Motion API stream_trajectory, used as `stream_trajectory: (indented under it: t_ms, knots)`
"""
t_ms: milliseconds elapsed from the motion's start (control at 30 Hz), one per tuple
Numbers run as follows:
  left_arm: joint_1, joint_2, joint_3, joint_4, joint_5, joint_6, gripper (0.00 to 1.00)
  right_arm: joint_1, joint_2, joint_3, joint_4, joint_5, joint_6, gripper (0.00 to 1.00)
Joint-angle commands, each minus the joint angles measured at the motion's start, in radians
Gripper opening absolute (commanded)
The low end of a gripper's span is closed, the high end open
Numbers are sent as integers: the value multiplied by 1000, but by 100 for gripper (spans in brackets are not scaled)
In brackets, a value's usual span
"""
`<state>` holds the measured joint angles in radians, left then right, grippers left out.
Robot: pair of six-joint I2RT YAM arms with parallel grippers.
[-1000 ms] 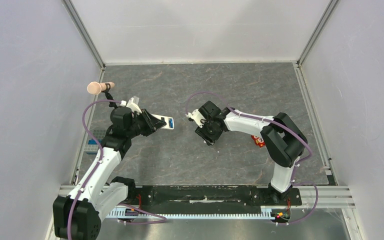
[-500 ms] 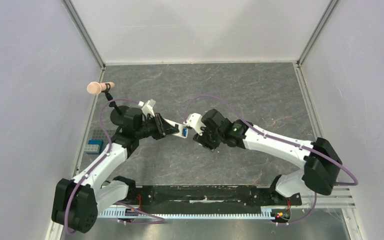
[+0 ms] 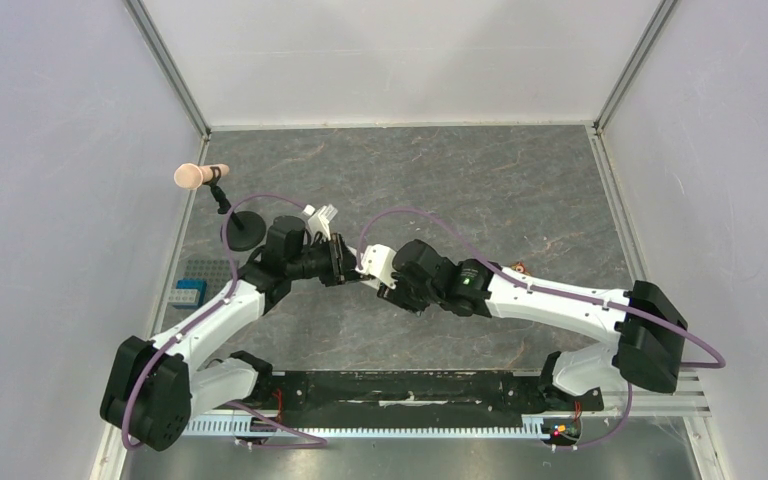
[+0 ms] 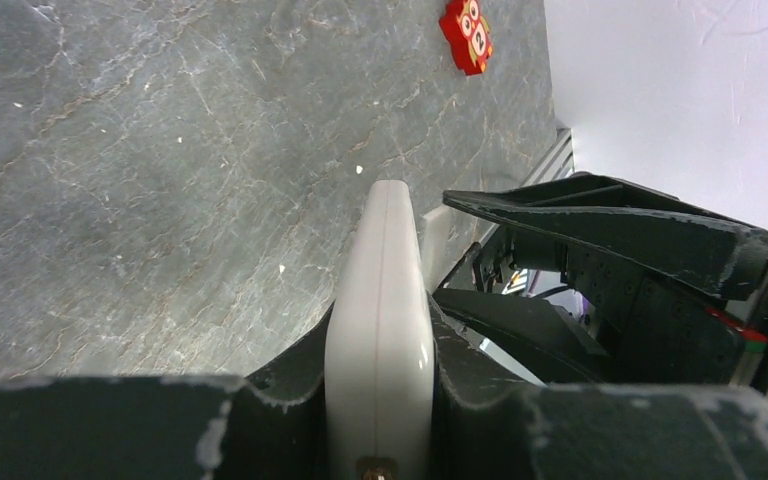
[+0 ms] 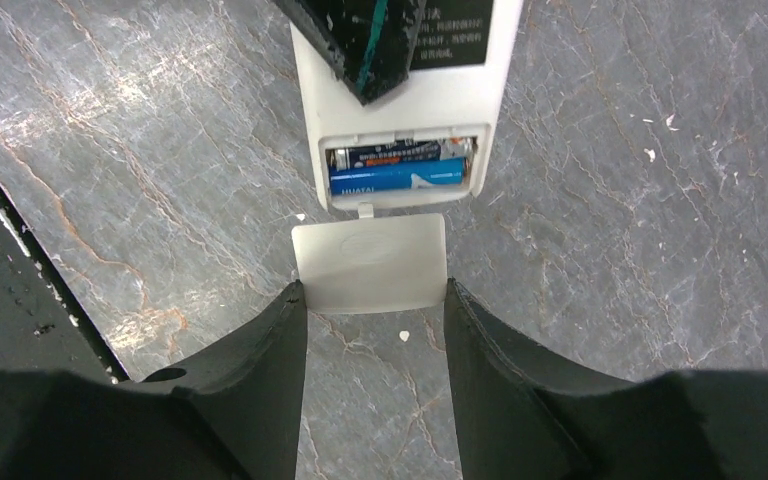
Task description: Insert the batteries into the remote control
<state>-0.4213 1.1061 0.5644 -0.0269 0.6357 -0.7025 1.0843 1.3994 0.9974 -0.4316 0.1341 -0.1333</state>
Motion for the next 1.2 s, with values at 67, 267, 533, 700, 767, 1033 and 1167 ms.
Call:
stream_trajectory:
  t_ms: [67,267,533,700,767,1033,1167]
  knots:
    - [-26,-1,46,13,38,73,2,14,14,48,66,46,9,36]
    - [-35,1,50,-6,29,84,2,13,4,51,87,53,21,36]
    - [-56,7,55,-15,33,98,2,14,13,50,96,60,20,36]
    - [-62,8,55,-28,24,105,2,14,17,52,100,71,23,36]
    - [-63,5,56,-28,21,105,2,15,18,51,100,83,26,36]
    - [-65,0,58,-31,19,107,2,13,38,59,84,69,32,36]
    - [-65,1,57,-33,8,107,2,13,41,66,82,40,31,36]
